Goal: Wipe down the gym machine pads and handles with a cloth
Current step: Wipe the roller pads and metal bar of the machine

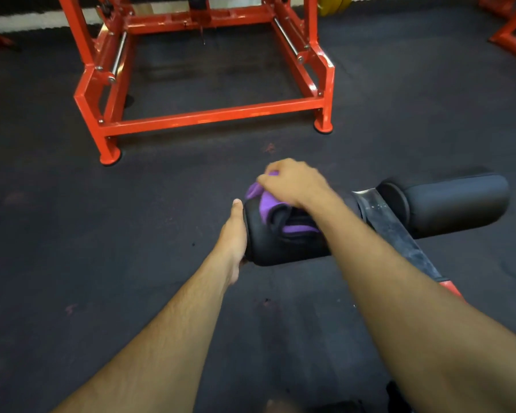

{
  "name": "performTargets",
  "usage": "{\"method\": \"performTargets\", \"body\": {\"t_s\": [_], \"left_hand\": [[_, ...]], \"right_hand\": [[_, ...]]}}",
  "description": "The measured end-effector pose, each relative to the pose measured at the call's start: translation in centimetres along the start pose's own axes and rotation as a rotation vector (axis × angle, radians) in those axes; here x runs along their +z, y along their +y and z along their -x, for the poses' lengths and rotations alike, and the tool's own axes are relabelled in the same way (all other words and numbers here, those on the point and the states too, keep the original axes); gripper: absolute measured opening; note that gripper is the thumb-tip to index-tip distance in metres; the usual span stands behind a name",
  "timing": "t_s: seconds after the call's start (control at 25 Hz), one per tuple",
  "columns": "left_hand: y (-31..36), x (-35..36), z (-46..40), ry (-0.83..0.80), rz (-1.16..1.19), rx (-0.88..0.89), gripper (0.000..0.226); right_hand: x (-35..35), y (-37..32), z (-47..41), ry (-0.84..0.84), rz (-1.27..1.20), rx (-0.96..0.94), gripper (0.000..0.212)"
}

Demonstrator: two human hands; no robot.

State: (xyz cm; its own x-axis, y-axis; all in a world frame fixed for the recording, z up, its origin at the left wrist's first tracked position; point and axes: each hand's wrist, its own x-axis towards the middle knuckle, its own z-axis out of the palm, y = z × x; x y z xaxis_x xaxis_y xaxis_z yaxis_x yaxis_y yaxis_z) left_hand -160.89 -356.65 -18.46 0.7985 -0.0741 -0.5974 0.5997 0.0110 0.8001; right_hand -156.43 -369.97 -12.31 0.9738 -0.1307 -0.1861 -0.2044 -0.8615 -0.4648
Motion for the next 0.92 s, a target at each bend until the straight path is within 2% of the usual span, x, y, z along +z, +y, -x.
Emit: {"method": "performTargets", "body": {"t_s": [0.04,0.08,0.16,0.24,0.28,0.4,0.48,0.56,0.6,0.64,0.68,0.76,0.84,0.92], "left_hand": [[-0.2,0.3,-0.1,-0.017,0.01,0.054,0.043],[-0.3,0.5,-0.2,-0.033,0.002,0.102,0.034],[-0.4,0.3,-0.6,-0.003,-0.029,0.162,0.033],[-0.1,-0.3,-0.7,0.003,-0.065,0.048,0.044],[0.1,-0.6,-0.5,0.011,-0.089,-0.012,0.053],[-0.1,-1.1,-0.6,0.009,-0.119,-0.047,0.063],[-0.6,-1.0,-0.3,0.017,-0.141,-0.02,0.068],[-1.4,-0.7,0.2,0.048,-0.128,0.063,0.061],[-1.4,-0.6,0.9,0.053,-0.114,0.11,0.056],[-1.4,-0.5,1.2,0.052,-0.105,0.138,0.052],[-1.3,-0.3,1.5,0.049,-0.095,0.159,0.049],[-1.3,-0.2,1.5,0.059,-0.061,0.164,0.046],[-1.2,-0.1,1.4,0.073,-0.049,0.136,0.047],[-0.9,-0.3,1.1,0.069,-0.079,0.115,0.047]], "right_hand": [[1.3,-1.5,0.4,-0.02,0.031,-0.09,0.031],[3.0,-2.3,2.1,0.038,0.09,-0.211,0.031],[4.8,-1.2,6.8,0.195,0.12,-0.389,0.035],[4.6,3.1,9.1,0.341,0.114,-0.476,0.041],[3.8,5.6,9.3,0.431,0.093,-0.445,0.041],[1.3,8.2,7.7,0.556,-0.049,-0.1,0.031],[-0.5,7.2,3.9,0.395,-0.088,0.055,0.024],[-3.0,4.9,0.4,0.078,-0.074,0.138,0.024],[-3.4,3.9,-0.5,-0.004,-0.065,0.14,0.027],[-2.8,2.9,-0.6,-0.038,-0.026,0.08,0.029],[-1.2,2.1,0.3,0.009,0.044,-0.031,0.029],[3.0,0.9,6.0,0.183,0.09,-0.269,0.029],[5.8,3.1,10.9,0.336,0.082,-0.458,0.038],[5.2,6.1,11.2,0.446,0.11,-0.495,0.039]]}}
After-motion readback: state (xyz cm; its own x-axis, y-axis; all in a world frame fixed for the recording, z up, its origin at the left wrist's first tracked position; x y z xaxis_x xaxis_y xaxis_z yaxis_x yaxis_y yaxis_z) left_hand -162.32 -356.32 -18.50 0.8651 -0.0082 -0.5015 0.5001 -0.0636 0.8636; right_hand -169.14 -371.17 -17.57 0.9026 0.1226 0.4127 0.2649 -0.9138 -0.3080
